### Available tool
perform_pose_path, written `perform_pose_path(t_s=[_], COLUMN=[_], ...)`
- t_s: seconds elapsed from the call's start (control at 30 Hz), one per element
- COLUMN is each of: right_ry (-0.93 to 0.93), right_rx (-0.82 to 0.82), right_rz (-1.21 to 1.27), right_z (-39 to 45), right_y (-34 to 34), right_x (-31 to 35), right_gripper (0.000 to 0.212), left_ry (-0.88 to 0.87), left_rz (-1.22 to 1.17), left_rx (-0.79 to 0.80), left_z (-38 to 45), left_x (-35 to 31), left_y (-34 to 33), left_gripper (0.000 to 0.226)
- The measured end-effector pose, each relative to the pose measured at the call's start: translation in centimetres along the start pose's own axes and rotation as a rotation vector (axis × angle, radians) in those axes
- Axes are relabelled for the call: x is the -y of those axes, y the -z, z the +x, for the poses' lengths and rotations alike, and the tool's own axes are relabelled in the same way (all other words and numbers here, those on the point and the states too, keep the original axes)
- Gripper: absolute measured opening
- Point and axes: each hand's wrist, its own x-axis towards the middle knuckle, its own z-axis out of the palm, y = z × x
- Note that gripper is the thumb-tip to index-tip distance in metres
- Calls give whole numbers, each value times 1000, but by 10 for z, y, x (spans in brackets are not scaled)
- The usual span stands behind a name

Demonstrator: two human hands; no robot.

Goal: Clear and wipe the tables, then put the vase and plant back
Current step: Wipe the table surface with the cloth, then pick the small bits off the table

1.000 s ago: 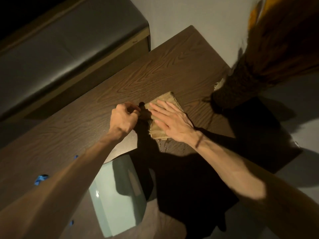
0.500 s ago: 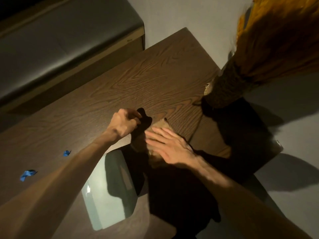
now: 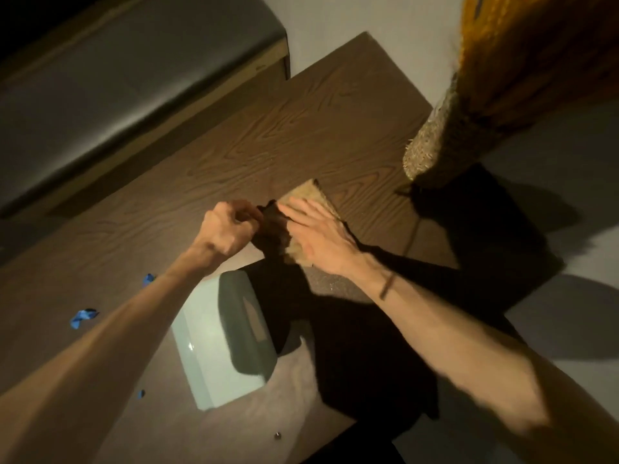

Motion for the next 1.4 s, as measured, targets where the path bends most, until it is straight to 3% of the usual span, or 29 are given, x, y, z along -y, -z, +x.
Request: perform_pose_path(t_s=[0.13,0.27,0.37,0.5,0.67,0.9,1.0,1.17,1.27,1.4], right_ry=[88,-251,-403,-253,-225,-769,-698,-567,-501,-458], right_rx=[118,-78,-131,-30,-14,-262,-293,-212,-135,-44], right_rz=[-50,29,70,60,172,761,760,820,813,795], right_z=[-82,-80,-69,-113,-138,-67,-18,43,68,81], right_y=[-5,18,17,-5,-13,57,82,92,79,62], right_x=[-1,-48,-36,33,63,94,102,123,139,150], right_gripper=[75,79,80,70,77,49,47,45,43,41], left_ry=[-45,-104,-131,-187,-60,57,130,179,125,-27], left_rz=[-100,-17,7,11,-273,-376,-398,-300,-262,-119], left_rx=[28,65,68,52,-36,-250,-299,-277,-245,-238], left_z=[-20,-34,-40,-54,-80,-110,-115,-115,-98,-61], left_x=[-17,-23,-18,-11,-6,52,92,143,163,168], left_y=[-8,-22,-28,-26,3,48,59,48,34,16], left_gripper=[21,22,22,21,21,24,20,25,25,41])
